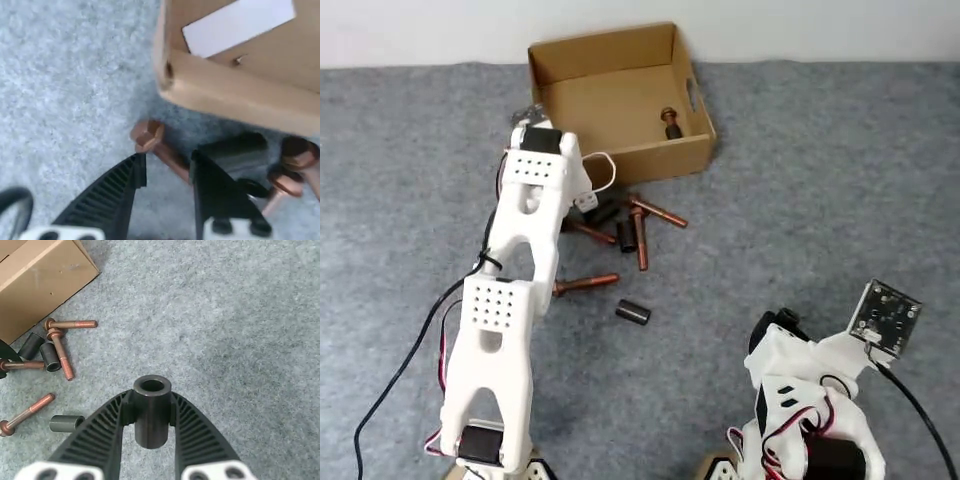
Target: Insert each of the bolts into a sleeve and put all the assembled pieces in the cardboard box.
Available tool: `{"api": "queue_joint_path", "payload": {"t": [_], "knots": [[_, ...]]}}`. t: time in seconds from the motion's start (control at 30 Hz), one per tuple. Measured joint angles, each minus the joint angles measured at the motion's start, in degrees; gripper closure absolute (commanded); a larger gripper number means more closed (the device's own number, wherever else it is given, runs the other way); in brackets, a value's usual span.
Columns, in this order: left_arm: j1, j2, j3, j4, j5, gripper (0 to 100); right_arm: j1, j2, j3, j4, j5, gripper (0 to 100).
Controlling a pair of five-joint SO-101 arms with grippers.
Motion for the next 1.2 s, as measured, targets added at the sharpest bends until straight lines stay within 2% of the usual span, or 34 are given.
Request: {"api": "queue_joint_path", "payload": {"t": [0.23, 0.37, 0.8, 0.97, 1.2], "knots": [[-1.2, 2.6, -1.5, 0.0, 0.0, 86, 0.0, 0.0, 0.0, 0.0, 0.0, 99.1], [-1.8, 3.5, -2.6, 0.2, 1.2, 100, 0.0, 0.0, 0.0, 0.0, 0.0, 99.1], [-1.2, 0.4, -0.6, 0.1, 0.7, 100, 0.0, 0.0, 0.0, 0.0, 0.0, 99.1], [2.0, -11.2, 8.4, 0.1, -1.8, 100, 0.0, -1.5, 0.1, 0.0, 0.0, 99.1], [6.6, -37.9, 31.7, 0.2, -4.0, 100, -0.2, -3.9, 0.7, 0.0, 0.0, 99.1]]}}
